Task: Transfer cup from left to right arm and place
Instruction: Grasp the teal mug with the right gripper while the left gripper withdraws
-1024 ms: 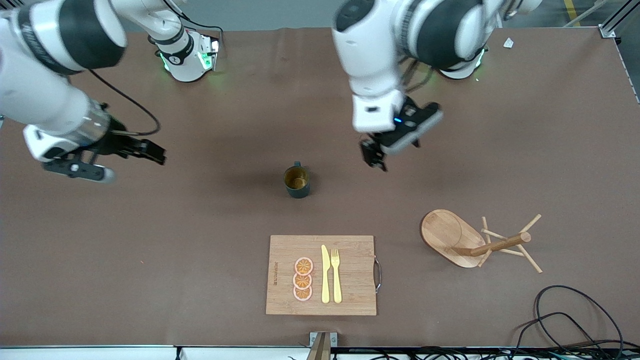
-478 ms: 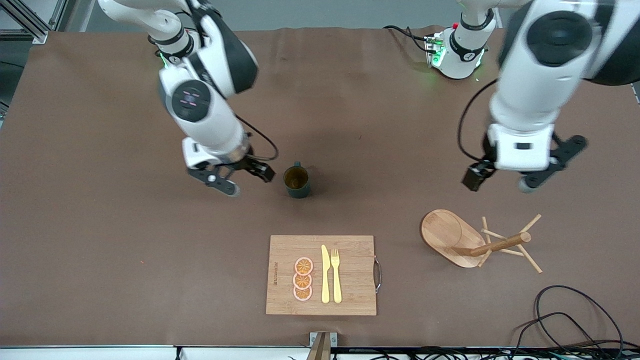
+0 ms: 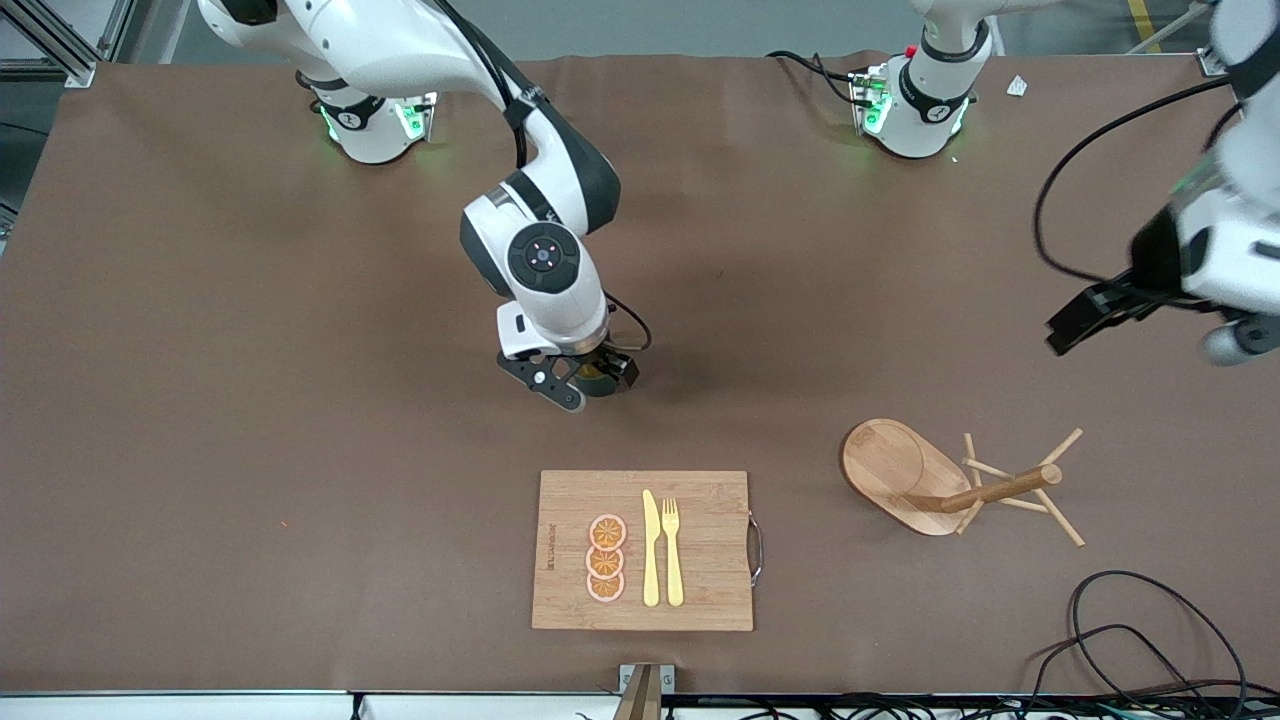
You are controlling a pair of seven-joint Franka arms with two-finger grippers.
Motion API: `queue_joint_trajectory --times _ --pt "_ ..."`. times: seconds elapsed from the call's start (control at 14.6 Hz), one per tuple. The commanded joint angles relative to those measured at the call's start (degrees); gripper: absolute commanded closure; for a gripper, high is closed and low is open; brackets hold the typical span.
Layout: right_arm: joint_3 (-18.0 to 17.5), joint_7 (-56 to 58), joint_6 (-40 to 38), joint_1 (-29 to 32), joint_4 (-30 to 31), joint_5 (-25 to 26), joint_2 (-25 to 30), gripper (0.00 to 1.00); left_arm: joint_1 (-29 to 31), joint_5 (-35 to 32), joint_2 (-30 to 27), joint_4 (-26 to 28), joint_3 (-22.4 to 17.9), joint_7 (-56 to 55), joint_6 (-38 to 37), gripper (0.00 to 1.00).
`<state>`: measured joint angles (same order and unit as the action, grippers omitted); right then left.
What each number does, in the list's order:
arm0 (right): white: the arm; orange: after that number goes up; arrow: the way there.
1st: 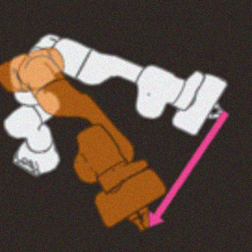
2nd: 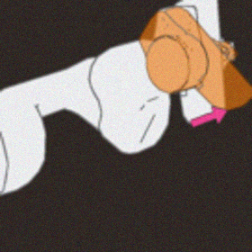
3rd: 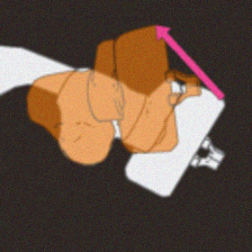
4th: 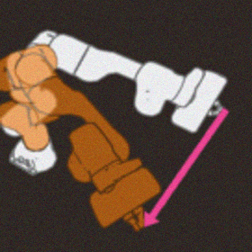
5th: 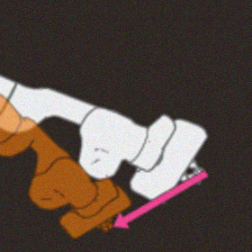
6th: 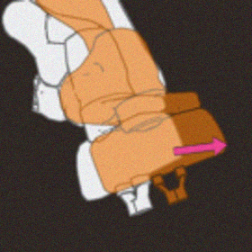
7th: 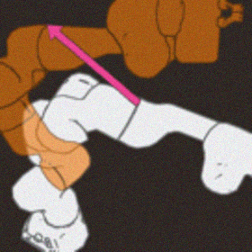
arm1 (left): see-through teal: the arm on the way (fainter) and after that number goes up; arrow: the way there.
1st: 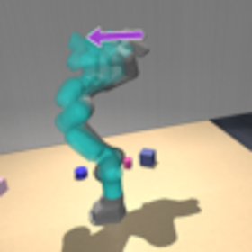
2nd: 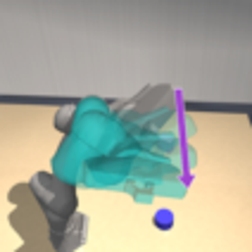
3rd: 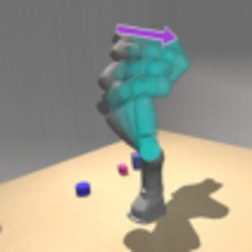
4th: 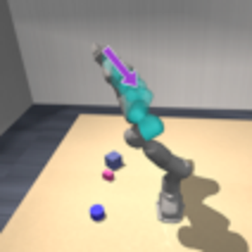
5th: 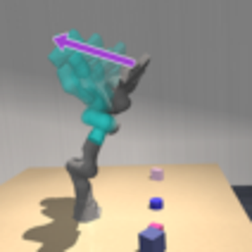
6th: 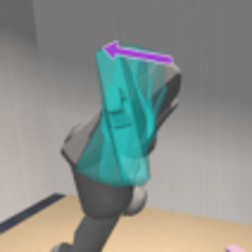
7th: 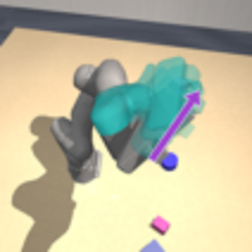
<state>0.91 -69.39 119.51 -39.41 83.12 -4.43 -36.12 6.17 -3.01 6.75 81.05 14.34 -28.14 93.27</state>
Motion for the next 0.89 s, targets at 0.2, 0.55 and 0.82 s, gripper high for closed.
queue_joint_trajectory --times 0.2,0.55,0.82 --pt "0.59 -0.74 3.8 -1.28 -0.86 -0.4 -3.07 0.0 -2.82 2.05 -4.54 1.56 -6.76 18.8 -6.6 0.0" --pt "0.59 -0.04 3.8 -2.69 -0.42 0.04 -5.01 0.14 -5.82 2.05 -7.89 5.43 -8.18 19.53 -7.49 0.0" --pt "0.59 2.06 3.36 -3.31 0.81 -0.05 -5.54 0.75 -5.73 2.05 -9.21 6.75 -8.18 19.79 -7.49 0.0"
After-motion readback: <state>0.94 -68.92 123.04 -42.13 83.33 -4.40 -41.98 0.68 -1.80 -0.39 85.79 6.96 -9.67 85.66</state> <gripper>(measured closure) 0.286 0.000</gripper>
